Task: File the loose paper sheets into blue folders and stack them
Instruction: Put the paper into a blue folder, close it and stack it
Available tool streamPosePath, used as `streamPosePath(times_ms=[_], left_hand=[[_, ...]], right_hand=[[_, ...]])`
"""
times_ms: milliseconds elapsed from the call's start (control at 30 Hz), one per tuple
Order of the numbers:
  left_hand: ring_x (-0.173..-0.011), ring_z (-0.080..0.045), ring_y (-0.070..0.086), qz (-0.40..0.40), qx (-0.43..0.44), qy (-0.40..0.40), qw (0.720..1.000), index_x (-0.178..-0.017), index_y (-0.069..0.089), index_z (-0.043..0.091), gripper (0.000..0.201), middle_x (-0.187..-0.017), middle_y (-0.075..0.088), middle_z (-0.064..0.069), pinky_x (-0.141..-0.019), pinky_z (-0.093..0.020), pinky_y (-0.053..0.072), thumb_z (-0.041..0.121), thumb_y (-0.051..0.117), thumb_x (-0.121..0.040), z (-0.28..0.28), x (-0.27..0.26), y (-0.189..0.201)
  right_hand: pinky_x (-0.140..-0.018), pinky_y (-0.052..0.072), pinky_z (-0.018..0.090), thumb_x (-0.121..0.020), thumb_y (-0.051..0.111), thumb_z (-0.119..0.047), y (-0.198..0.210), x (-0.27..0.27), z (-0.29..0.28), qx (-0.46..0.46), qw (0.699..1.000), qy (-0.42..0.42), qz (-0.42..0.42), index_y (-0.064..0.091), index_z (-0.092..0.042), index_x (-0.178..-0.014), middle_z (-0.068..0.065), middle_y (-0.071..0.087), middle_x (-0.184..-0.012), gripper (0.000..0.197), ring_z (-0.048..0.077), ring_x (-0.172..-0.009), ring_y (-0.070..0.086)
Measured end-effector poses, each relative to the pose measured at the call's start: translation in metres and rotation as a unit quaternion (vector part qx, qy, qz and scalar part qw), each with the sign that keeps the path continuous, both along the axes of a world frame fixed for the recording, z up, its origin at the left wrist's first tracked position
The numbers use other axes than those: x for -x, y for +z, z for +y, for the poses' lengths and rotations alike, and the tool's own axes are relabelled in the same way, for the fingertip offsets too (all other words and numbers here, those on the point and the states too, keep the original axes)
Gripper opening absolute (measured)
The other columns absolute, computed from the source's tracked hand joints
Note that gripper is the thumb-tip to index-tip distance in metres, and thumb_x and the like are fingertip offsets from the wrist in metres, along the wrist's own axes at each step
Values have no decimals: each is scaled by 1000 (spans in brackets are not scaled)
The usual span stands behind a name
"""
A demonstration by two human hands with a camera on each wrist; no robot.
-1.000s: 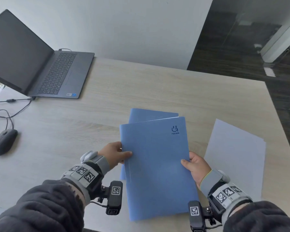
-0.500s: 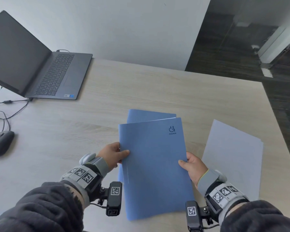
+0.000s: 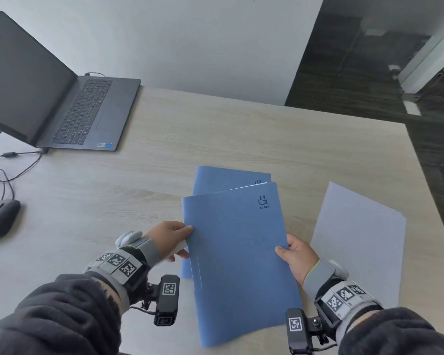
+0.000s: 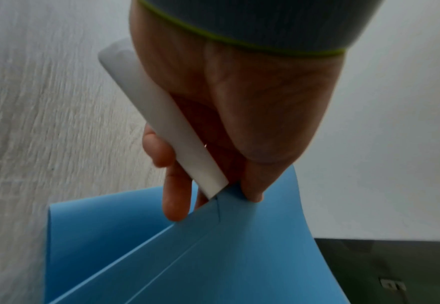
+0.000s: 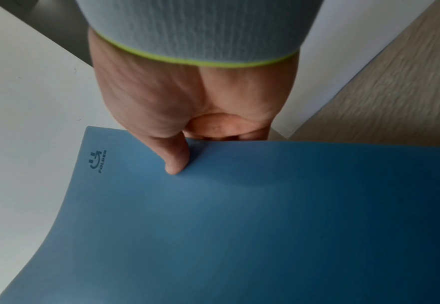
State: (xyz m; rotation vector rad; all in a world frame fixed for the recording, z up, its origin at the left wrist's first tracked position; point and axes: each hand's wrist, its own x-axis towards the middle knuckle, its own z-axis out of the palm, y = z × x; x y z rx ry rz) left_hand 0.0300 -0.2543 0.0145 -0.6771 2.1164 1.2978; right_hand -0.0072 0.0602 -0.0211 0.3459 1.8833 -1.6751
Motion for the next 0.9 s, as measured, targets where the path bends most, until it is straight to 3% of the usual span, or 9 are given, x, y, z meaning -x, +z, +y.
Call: streamPosePath(times_ms=[100, 233, 300, 400, 500, 667, 900], left_hand=[[-76, -14, 77, -8, -11, 18, 1000, -94, 73, 13, 27, -81, 80, 2, -57, -31, 55, 31, 52, -97, -2, 1, 1], [-76, -16, 77, -31, -20, 55, 998, -96, 74, 14, 28, -89, 80, -1, -56, -30, 56, 32, 52, -97, 2, 3, -4], [-76, -17, 78, -45, -29, 71, 996, -97, 73, 14, 28, -93, 80, -3, -56, -30, 56, 34, 53, -97, 4, 2, -5], [-70, -15, 77, -56, 9, 62, 996, -93, 74, 13, 34, -85, 80, 0, -53, -27, 55, 40, 54, -95, 6, 2, -3], [-63, -16, 74, -66, 60, 39, 995, -90, 73, 10, 42, -76, 79, 1, -48, -24, 51, 45, 50, -94, 6, 6, -3], [-58, -15, 72, -83, 66, 52, 993, -90, 74, 10, 45, -74, 79, 1, -50, -24, 50, 47, 50, -93, 5, 7, -7], [-53, -19, 67, -92, 109, 42, 989, -89, 72, 10, 45, -69, 78, 0, -49, -23, 48, 49, 50, -93, 3, 13, -7]], right_hand=[[-61, 57, 23, -92, 45, 12, -1, 1, 0, -1, 1000, 2, 3, 65, -9, -101, 1, 75, -88, 30, 12, -73, 73], [-73, 59, 35, -91, 47, 10, -3, 2, -3, -19, 1000, -5, 8, 67, -12, -97, 7, 75, -95, 30, 21, -80, 72], [-72, 59, 34, -91, 47, 10, -1, 3, -2, -19, 1000, -8, 6, 67, -13, -97, 2, 76, -90, 31, 19, -78, 72], [-72, 59, 32, -91, 46, 10, 0, 5, -2, -20, 1000, -6, 7, 67, -12, -98, 1, 75, -89, 31, 20, -78, 71], [-78, 59, 38, -92, 47, 9, 0, 7, -3, -24, 1000, -5, 10, 67, -9, -102, 7, 74, -97, 30, 26, -85, 70], [-82, 57, 44, -92, 47, 9, 0, 8, -6, -25, 1000, -5, 9, 68, -14, -98, 10, 74, -99, 32, 29, -88, 71], [-68, 60, 27, -92, 44, 12, 0, 9, -12, -4, 1000, -19, 10, 64, -3, -109, 14, 71, -99, 30, 23, -80, 70]])
